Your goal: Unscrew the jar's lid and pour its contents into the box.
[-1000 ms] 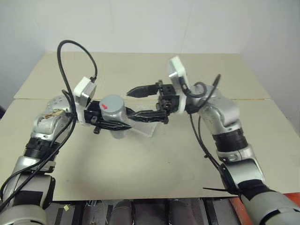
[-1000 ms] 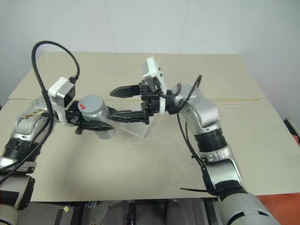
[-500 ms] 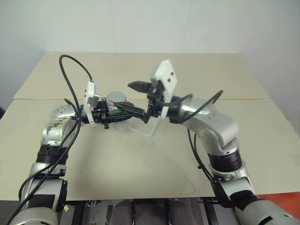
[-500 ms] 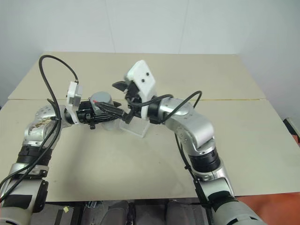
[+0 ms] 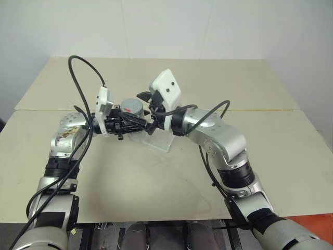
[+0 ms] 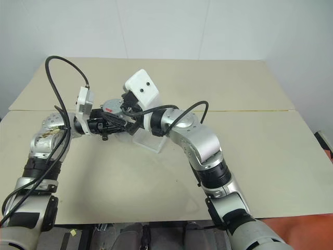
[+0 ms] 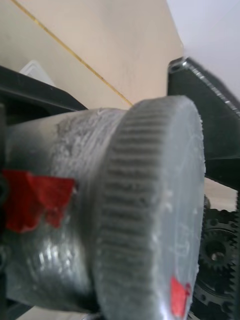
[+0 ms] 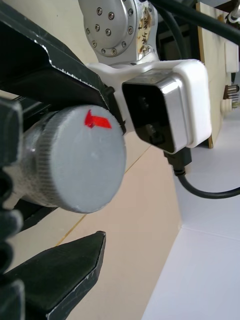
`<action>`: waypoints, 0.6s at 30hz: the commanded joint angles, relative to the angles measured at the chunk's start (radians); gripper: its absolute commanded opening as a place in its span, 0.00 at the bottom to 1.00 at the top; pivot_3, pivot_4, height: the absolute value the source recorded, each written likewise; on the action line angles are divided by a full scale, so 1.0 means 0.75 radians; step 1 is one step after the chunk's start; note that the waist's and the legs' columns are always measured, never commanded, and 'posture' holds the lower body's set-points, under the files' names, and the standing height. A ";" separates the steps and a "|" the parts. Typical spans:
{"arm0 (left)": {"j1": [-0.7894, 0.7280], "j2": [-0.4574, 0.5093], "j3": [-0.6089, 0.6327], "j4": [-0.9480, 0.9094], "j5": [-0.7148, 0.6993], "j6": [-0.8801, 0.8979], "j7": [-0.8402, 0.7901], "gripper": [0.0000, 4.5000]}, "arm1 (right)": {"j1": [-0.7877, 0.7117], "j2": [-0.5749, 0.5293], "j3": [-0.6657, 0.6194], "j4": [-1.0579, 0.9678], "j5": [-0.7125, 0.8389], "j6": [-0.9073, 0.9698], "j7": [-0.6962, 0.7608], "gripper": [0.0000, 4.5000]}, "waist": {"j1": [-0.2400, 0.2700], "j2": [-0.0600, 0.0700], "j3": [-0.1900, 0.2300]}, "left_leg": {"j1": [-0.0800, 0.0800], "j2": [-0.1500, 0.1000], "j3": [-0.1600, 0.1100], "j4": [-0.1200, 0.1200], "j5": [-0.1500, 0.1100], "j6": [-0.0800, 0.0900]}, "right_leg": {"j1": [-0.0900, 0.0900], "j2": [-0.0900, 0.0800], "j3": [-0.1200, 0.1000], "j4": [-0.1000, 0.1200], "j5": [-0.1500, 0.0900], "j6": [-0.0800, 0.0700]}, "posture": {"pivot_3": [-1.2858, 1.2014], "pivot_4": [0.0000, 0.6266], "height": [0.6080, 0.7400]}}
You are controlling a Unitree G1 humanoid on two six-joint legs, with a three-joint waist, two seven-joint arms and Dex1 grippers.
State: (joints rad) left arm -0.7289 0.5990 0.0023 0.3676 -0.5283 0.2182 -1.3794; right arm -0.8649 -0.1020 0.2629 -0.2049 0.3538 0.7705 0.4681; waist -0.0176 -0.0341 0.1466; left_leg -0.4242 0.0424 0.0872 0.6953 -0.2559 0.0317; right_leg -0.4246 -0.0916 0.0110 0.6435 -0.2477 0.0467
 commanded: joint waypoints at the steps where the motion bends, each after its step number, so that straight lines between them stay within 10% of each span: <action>1: -0.011 0.010 0.036 -0.035 0.001 -0.007 -0.016 0.43 | -0.045 0.008 -0.037 -0.030 -0.006 -0.017 -0.011 0.99 | 0.000 0.000 0.000 | 0.000 0.000 0.000 0.000 0.000 0.000 | 0.000 0.000 0.000 0.000 0.000 0.000 | 0.52 0.24 1.00; 18: 0.041 0.035 0.082 -0.109 -0.018 0.037 -0.026 0.43 | 0.041 -0.096 -0.081 -0.102 0.014 -0.003 0.011 0.99 | 0.000 0.000 0.000 | 0.000 0.000 -0.001 0.000 -0.001 0.002 | 0.000 0.000 0.000 0.000 0.000 0.000 | 0.52 0.24 1.00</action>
State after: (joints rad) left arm -0.7003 0.6005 0.0177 0.3246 -0.5150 0.2465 -1.3868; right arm -0.8410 -0.1480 0.2558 -0.2522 0.3744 0.7705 0.4832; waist -0.0176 -0.0341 0.1466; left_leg -0.4242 0.0425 0.0860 0.6953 -0.2569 0.0335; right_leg -0.4245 -0.0917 0.0110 0.6435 -0.2478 0.0467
